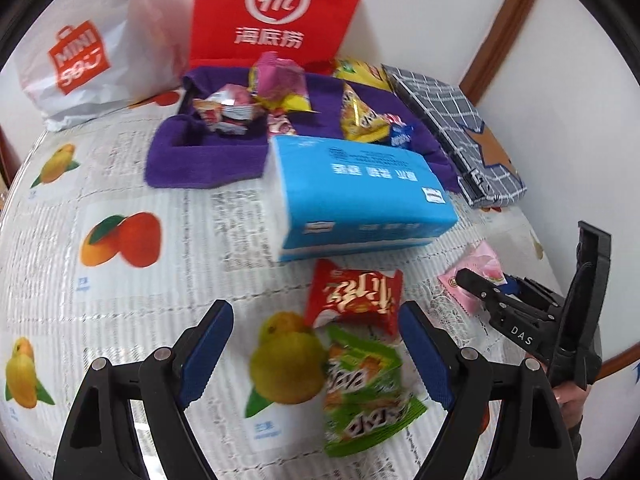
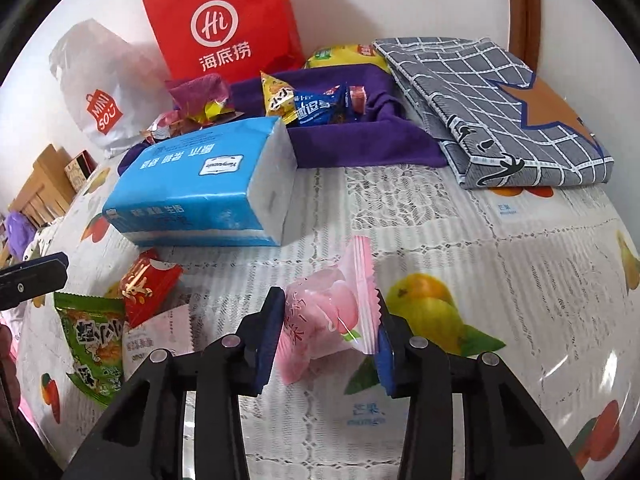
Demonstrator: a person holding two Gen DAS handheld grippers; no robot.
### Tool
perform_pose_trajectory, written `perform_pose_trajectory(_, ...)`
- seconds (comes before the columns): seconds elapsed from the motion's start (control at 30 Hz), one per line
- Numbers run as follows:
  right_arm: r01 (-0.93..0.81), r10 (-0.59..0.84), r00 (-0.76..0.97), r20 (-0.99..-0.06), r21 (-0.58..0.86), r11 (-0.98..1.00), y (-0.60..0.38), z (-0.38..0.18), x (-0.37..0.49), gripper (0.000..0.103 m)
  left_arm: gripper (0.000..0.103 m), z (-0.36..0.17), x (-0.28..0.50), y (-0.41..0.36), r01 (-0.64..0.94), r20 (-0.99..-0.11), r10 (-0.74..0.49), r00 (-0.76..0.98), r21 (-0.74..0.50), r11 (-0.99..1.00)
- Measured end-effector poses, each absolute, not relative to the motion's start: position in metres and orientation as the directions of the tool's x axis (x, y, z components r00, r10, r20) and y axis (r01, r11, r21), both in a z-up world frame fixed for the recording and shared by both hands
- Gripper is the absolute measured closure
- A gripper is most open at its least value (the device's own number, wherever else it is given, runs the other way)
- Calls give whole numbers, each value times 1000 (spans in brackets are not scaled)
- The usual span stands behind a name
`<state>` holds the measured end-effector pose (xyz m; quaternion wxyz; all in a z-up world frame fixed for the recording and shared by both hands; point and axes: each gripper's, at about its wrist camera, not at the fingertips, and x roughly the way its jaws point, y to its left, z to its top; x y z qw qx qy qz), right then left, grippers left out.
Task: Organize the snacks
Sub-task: 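Grasp the red candy packet with the left tool while the right tool grasps the pink candy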
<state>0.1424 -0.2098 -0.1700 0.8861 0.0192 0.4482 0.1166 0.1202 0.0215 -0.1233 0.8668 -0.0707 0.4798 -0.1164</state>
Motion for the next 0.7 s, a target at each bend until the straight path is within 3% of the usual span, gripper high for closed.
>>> perform_pose_trajectory(0.7, -223, 192, 611, -768, 66, 973, -208, -178, 137, 55, 21, -163, 157, -35, 185, -902, -184, 392, -118, 976)
